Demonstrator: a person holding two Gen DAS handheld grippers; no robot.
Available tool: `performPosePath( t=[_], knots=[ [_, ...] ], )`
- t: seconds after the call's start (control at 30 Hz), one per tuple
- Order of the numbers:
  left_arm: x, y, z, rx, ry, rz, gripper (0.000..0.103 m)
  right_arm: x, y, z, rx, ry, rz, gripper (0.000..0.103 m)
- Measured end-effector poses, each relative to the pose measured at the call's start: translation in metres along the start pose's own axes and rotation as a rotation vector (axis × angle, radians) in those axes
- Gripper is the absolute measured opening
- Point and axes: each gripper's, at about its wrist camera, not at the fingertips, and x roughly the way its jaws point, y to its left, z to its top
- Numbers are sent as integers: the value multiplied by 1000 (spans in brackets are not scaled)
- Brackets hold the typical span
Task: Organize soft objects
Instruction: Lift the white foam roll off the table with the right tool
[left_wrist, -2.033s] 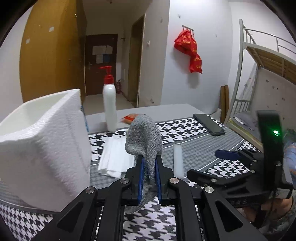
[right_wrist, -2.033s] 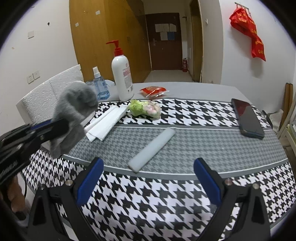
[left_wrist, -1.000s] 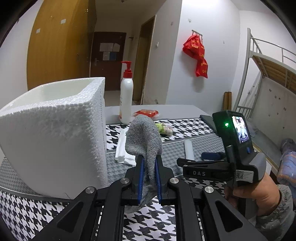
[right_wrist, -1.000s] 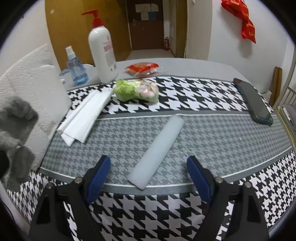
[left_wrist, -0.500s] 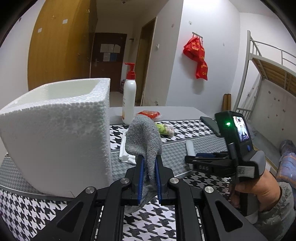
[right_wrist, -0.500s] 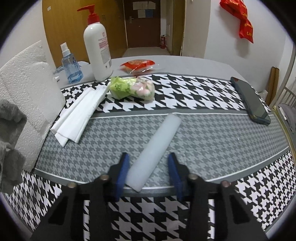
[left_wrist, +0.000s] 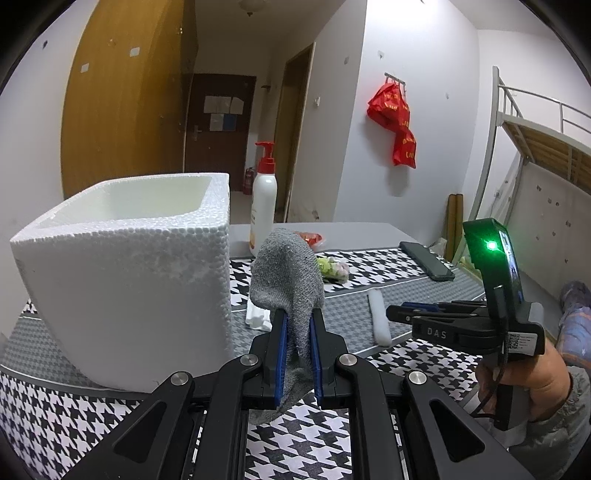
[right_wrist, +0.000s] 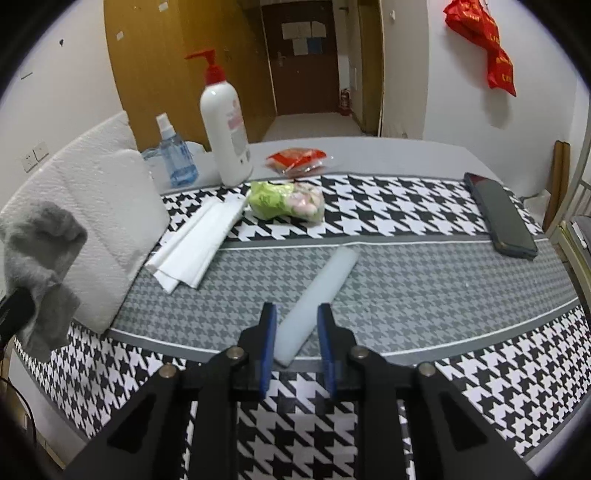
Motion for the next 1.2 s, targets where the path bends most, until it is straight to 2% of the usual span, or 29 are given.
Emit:
performPosePath(
  t=[0.03, 0.13, 0.2, 0.27, 0.33, 0.73, 0.8, 0.87, 1.1, 1.2],
  knots=[
    [0, 0, 0, 1, 1, 1, 12, -1, -1, 0, 2, -1, 1, 22],
    [-1, 0, 1, -1, 0, 2, 12, 4, -3, 0, 27, 22, -12, 23],
    [-2, -1, 1, 2, -1, 4, 12, 9, -9, 2, 82, 22, -17, 27],
    [-2, -1, 1, 10, 1, 3, 12, 15, -11, 4, 101, 32, -43, 60],
    [-3, 0, 0, 9, 1, 4, 12, 18, -9, 4, 110, 32, -29, 64],
    [-7, 15, -7, -4, -5, -15, 12, 42, 9, 1, 96, 89, -134, 64],
    [-8, 19, -8, -6, -4, -27, 12, 43, 12, 0, 98, 93, -155, 59],
    [-9, 22, -10, -6, -5, -39, 12, 43, 14, 0, 99, 93, -176, 49],
    [-15, 33, -13, 3, -12, -80, 12, 44, 24, 0, 98, 117, -247, 38],
    [-19, 38, -14, 3, -16, -97, 12, 45, 28, 1, 95, 125, -253, 29]
  ],
)
